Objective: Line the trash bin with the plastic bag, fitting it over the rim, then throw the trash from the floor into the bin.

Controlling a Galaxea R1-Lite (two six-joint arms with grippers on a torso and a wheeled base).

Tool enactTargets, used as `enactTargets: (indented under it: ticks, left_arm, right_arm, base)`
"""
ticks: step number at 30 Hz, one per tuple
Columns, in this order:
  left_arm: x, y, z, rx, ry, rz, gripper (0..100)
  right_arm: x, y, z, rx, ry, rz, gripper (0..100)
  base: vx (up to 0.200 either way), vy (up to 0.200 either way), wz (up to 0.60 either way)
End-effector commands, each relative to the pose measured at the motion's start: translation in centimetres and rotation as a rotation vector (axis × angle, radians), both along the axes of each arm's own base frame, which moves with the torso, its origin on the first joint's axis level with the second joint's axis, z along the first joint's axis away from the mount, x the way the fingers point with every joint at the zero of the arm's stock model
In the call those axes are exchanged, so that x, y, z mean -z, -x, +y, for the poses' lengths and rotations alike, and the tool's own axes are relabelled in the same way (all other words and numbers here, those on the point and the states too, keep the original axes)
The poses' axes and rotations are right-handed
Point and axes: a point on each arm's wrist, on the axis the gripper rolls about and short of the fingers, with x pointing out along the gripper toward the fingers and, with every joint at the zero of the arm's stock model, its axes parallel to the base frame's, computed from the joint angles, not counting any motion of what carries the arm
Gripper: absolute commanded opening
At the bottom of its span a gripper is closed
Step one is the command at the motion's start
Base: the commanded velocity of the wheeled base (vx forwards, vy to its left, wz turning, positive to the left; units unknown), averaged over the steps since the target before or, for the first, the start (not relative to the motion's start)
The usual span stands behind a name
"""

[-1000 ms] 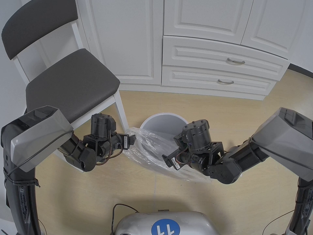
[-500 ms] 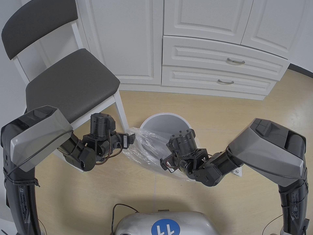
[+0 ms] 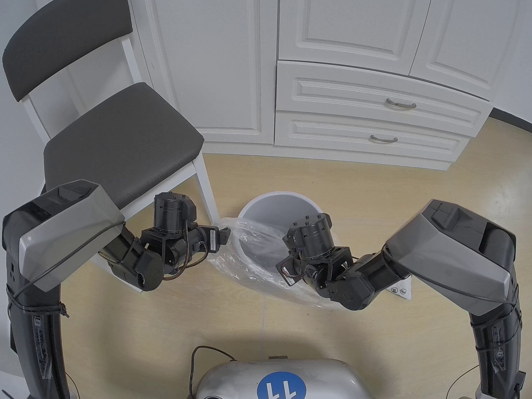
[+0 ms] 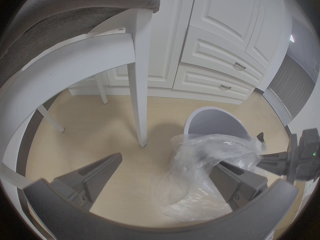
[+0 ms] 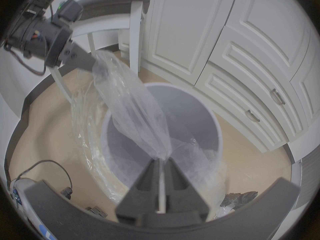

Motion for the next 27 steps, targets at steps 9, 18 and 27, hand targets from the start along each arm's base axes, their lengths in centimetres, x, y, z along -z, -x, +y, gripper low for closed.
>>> enactTargets:
  ticks: [9, 18, 27]
  left_arm:
    - [-0.2, -0.3, 0.0, -0.007, 0.014, -0.023, 100]
    - [-1.3, -0.4, 0.2, -0.009, 0.052, -0.103, 100]
    - [-1.4, -0.4, -0.1, -0.008, 0.055, -0.115, 100]
  right_arm:
    - [-2.6, -4.5, 0.4, 0.086, -0.104, -0.139, 0]
    - [-1.4, -9.3, 2.3, 0.265, -0.275, -0.282, 0]
    - [0.7, -10.8, 1.8, 0.296, -0.281, -0.287, 0]
  base:
    - [0.000, 0.000, 0.00]
    - [0.000, 0.000, 0.00]
    - [0.000, 0.000, 0.00]
